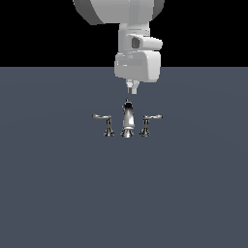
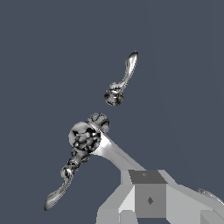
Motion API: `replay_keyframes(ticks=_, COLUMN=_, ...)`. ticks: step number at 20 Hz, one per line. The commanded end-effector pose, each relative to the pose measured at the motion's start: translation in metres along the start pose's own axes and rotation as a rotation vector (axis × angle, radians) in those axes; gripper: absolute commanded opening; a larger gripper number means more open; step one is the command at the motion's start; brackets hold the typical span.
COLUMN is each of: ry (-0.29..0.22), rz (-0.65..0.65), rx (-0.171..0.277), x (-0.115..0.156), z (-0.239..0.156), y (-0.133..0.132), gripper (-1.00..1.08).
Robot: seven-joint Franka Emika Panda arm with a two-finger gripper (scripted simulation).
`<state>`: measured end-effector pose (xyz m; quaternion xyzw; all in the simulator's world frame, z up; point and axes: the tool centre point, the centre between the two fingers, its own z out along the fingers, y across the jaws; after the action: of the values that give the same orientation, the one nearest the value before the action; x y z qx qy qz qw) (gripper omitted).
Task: Turn on the faucet by rotating a designated handle.
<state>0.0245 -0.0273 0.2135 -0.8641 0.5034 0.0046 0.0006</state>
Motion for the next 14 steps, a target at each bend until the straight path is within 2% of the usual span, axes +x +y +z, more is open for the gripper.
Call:
replay_keyframes(ticks=1, ry=0.002, rz=0.062, rx=0.0, x=0.017, z=0.016, y=-0.008, gripper=-1.0)
replay_keyframes(ticks=14, ry=0.009, rz=0.37, rx=0.003, x=0.106, z=0.089, y=-0.03, gripper=-1.0)
